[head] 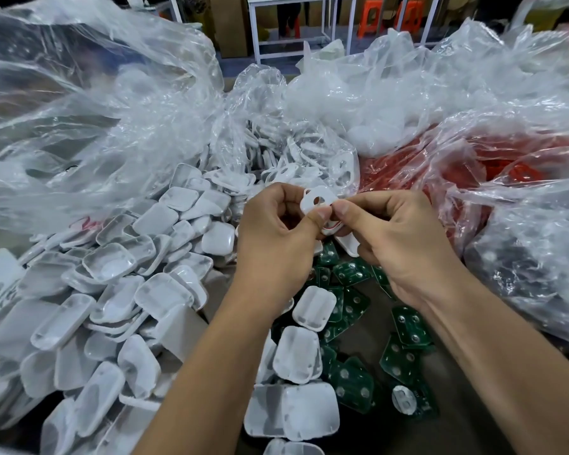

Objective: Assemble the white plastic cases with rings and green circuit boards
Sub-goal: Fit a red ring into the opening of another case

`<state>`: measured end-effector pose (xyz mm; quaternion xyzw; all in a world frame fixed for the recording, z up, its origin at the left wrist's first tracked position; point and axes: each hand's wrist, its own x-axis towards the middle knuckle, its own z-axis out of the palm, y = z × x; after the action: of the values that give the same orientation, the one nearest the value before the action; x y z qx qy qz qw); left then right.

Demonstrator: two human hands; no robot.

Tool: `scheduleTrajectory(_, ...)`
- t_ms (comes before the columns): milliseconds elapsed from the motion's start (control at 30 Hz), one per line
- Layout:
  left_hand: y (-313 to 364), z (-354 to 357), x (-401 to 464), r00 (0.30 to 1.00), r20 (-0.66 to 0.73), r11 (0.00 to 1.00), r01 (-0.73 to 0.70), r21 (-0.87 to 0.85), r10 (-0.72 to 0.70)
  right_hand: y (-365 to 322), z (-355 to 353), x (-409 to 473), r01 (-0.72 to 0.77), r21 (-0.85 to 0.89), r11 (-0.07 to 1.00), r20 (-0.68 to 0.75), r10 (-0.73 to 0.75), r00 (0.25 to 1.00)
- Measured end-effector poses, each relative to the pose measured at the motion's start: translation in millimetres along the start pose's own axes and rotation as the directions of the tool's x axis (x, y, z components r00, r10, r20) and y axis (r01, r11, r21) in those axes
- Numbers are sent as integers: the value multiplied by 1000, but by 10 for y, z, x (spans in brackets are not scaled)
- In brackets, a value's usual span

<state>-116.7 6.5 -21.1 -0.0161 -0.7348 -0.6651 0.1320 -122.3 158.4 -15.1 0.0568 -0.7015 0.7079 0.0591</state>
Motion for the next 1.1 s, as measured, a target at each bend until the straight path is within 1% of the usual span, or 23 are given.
scheduleTrajectory(33,-7,24,-9,1000,0,1000,2,-1,-2,1,4,-7,48,-62,997,-27,-50,998)
scheduleTrajectory(67,-4,43,-25,1000,7,1000,19,-15,-19,5,2,-13,111,-170,979,-54,-122,991)
scheduleTrajectory(133,18,64,-53,995,42,990,96,-107,-92,3,5,-26,225,-412,883,-70,-277,958)
scheduleTrajectory(167,32,69,-60,988,82,973,146,-177,-133,-2,11,-31,268,-496,826,-60,-340,938)
scheduleTrajectory(200,63,71,-75,978,126,951,194,-241,-167,-6,17,-29,306,-559,770,-41,-394,918)
scheduleTrajectory(267,70,96,-89,969,160,929,229,-292,-188,-14,29,-19,369,-658,656,18,-477,879)
scheduleTrajectory(333,52,119,-100,973,134,924,222,-312,-189,-23,40,-11,436,-705,559,104,-527,844)
scheduleTrajectory(367,38,125,-102,975,110,919,218,-328,-192,-30,39,-11,467,-702,537,153,-528,836)
scheduleTrajectory(400,43,123,-102,973,92,907,233,-351,-214,-38,26,-8,490,-682,543,196,-510,838)
scheduleTrajectory(467,74,107,-83,966,74,880,256,-399,-247,-76,1,-8,492,-627,604,253,-439,862)
scheduleTrajectory(600,117,77,-44,959,84,841,279,-464,-272,-102,-44,-11,312,-502,806,231,-223,947)
scheduleTrajectory(633,122,78,-40,956,86,833,286,-474,-279,-89,-44,-8,278,-481,832,231,-186,955)
scheduleTrajectory(667,127,80,-41,954,90,831,292,-474,-285,-67,-44,0,256,-486,836,231,-160,960)
scheduleTrajectory(733,128,83,-44,952,84,830,300,-471,-296,-28,-28,14,238,-560,794,237,-122,964)
scheduleTrajectory(833,114,91,-37,950,62,826,297,-479,-305,12,-3,38,240,-619,747,232,-117,966)
scheduleTrajectory(900,94,98,-32,951,57,828,292,-479,-303,37,-5,49,262,-611,747,209,-167,964)
scheduleTrajectory(1000,97,101,-26,949,44,814,291,-503,-313,79,-15,55,281,-555,783,153,-236,960)
scheduleTrajectory(1100,108,91,-20,942,35,795,301,-527,-333,92,-28,51,251,-435,865,66,-247,967)
